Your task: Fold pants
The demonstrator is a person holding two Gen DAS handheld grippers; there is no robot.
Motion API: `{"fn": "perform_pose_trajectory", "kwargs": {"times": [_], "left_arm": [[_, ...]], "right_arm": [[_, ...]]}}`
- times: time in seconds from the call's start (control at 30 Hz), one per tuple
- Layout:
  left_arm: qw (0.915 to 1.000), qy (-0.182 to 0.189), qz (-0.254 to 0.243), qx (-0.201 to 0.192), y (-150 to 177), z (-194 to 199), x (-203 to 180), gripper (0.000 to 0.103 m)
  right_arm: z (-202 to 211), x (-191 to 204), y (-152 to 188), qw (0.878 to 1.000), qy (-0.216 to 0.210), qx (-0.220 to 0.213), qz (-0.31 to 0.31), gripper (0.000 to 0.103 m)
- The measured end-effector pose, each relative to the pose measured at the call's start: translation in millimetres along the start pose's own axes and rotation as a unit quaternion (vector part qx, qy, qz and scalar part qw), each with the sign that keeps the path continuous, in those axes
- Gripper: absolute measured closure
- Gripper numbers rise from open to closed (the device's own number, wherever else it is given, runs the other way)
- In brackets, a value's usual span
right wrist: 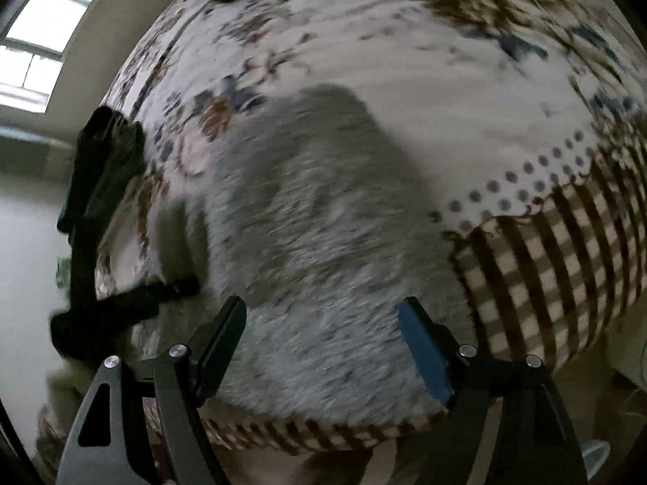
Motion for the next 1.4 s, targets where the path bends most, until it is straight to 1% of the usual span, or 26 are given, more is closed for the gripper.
{"fn": "perform_pose_trajectory", "kwargs": {"times": [0.07,0.13,0.17,0.27,0.33,0.4,0.47,0.53,0.6,0.63,0.7,0.77,0.8,0.83,0.87,0.9,1.0,1.07,1.17,1.23,1.27,1.3,1.33,1.37,1.4], "left_arm": [[0.9994,0.015,0.013,-0.029,10,22,8,0.088],[0.9988,0.024,0.03,-0.031,21,34,19,0.088],[0.9984,0.026,0.042,-0.028,25,36,26,0.088],[0.9973,0.02,0.07,-0.003,38,24,48,0.088],[0.9957,0.028,0.086,0.019,40,13,59,0.087],[0.9935,0.046,0.102,0.024,37,14,65,0.079],[0.9901,0.064,0.122,0.025,33,22,73,0.072],[0.988,0.071,0.137,0.01,29,34,79,0.061],[0.9869,0.071,0.143,-0.021,24,47,82,0.039],[0.9868,0.078,0.137,-0.036,19,52,80,0.037],[0.9878,0.08,0.126,-0.044,9,50,75,0.037],[0.9895,0.08,0.112,-0.045,-1,41,67,0.037],[0.9907,0.08,0.1,-0.045,-9,36,60,0.04],[0.9922,0.075,0.086,-0.051,-15,34,56,0.053],[0.9924,0.076,0.076,-0.06,-20,32,56,0.091],[0.993,0.075,0.068,-0.062,-26,28,54,0.094],[0.9937,0.053,0.052,-0.084,-40,23,56,0.095],[0.9938,0.049,0.058,-0.081,-45,18,63,0.095],[0.9932,0.054,0.057,-0.085,-43,28,70,0.09],[0.9929,0.042,0.058,-0.095,-34,39,76,0.079],[0.9925,0.036,0.059,-0.101,-27,45,81,0.065],[0.9917,0.027,0.062,-0.109,-19,51,87,0.036],[0.9905,0.014,0.07,-0.117,-10,57,95,0.019],[0.9886,0.003,0.084,-0.125,0,61,106,0.002],[0.986,0.008,0.105,-0.129,11,66,120,0.002]], "right_arm": [[-2,-6,-1,1.0,0.002,0.004,-0.001,0.023],[-8,-6,-2,1.0,0.012,0.012,0.005,0.023],[-13,-5,-4,1.0,0.014,0.017,0.01,0.023],[-23,-1,-5,0.999,0.016,0.031,0.013,0.023],[-28,4,-7,0.999,0.02,0.033,0.019,0.023],[-28,10,-8,0.998,0.028,0.039,0.027,0.023],[-28,18,-11,0.998,0.035,0.039,0.036,0.023],[-23,26,-11,0.997,0.048,0.039,0.048,0.023],[-20,37,-10,0.996,0.052,0.039,0.064,0.023],[-20,42,-9,0.995,0.054,0.042,0.07,0.023],[-22,50,-6,0.994,0.053,0.048,0.077,0.023],[-31,61,-6,0.993,0.055,0.054,0.085,0.023],[-34,63,-4,0.993,0.057,0.056,0.086,0.023],[-37,66,-4,0.993,0.059,0.057,0.086,0.023],[-41,68,-4,0.993,0.061,0.058,0.084,0.023],[-44,70,-3,0.993,0.063,0.059,0.083,0.023],[-51,76,-3,0.992,0.072,0.062,0.084,0.023],[-54,79,-2,0.991,0.077,0.068,0.086,0.023],[-58,85,-1,0.988,0.092,0.074,0.094,0.023],[-61,92,0,0.985,0.119,0.076,0.103,0.023],[-63,94,0,0.982,0.134,0.08,0.109,0.021],[-66,97,1,0.978,0.148,0.085,0.116,0.012],[-68,101,2,0.975,0.163,0.086,0.122,0.009],[-69,104,3,0.973,0.173,0.084,0.126,0.009],[-71,110,4,0.969,0.188,0.085,0.133,0.009]]}}
Point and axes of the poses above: each gripper's, at about its wrist camera, not at the fingertips, and z roughly against the way its jaws point, x to its left, y to its underside, the point moved 1 cm from there along -z, roughly the way its jaws point, and after that the axes turned 9 degrees about z, right-handed, at the moved point
